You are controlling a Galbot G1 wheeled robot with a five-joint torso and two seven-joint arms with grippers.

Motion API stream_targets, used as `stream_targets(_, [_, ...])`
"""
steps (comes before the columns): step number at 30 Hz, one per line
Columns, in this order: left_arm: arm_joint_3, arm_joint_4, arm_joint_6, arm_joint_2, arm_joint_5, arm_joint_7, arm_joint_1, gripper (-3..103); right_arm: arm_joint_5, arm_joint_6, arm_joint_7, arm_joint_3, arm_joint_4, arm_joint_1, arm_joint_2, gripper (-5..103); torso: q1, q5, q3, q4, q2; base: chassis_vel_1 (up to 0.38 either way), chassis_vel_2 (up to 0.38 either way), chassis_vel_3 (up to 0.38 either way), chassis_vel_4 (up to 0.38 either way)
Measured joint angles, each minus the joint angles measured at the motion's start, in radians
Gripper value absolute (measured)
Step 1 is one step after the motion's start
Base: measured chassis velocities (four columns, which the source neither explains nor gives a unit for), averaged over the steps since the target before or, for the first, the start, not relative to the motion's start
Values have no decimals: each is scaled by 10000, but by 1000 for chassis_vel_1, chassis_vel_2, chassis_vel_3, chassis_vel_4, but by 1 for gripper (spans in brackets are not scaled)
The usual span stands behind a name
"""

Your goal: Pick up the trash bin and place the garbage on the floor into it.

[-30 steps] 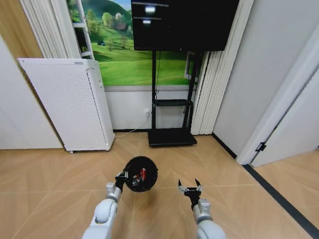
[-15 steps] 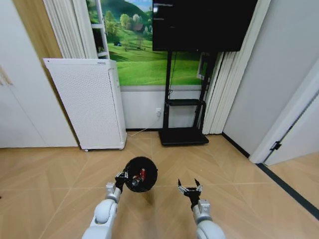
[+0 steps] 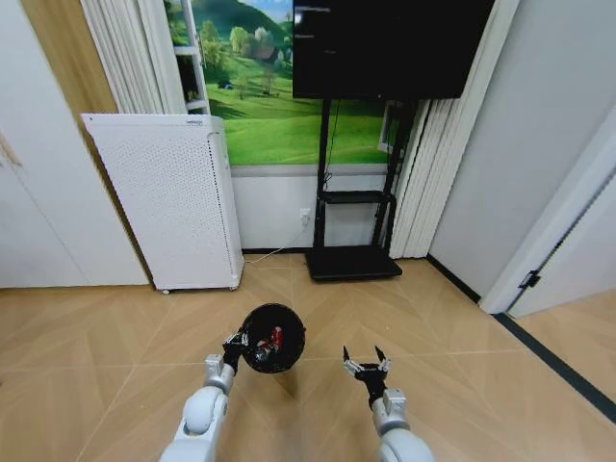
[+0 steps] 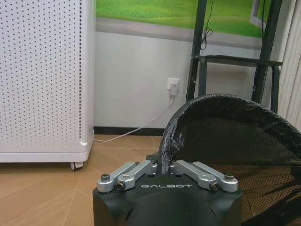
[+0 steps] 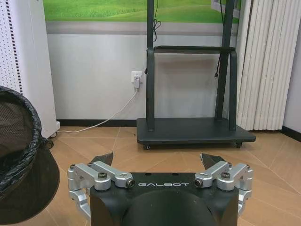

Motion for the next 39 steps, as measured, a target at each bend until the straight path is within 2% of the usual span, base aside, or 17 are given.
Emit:
stream_targets(19, [34, -27, -21, -98, 165, -22, 18, 3, 154, 291, -125, 133, -64, -133, -84, 100, 0, 0, 0, -3, 0, -8, -8, 6, 6])
stream_targets(25, [44, -8, -21, -181, 262, -46, 12, 3, 142, 609, -212, 216, -209, -150, -103, 100, -1, 2, 0, -4, 3, -34, -34, 36, 35])
stream_targets(39, [118, 61, -15, -260, 333, -175, -50, 3, 238, 654, -320, 281, -257, -184, -150, 100, -1, 0, 0, -1, 2, -6, -3, 11, 7])
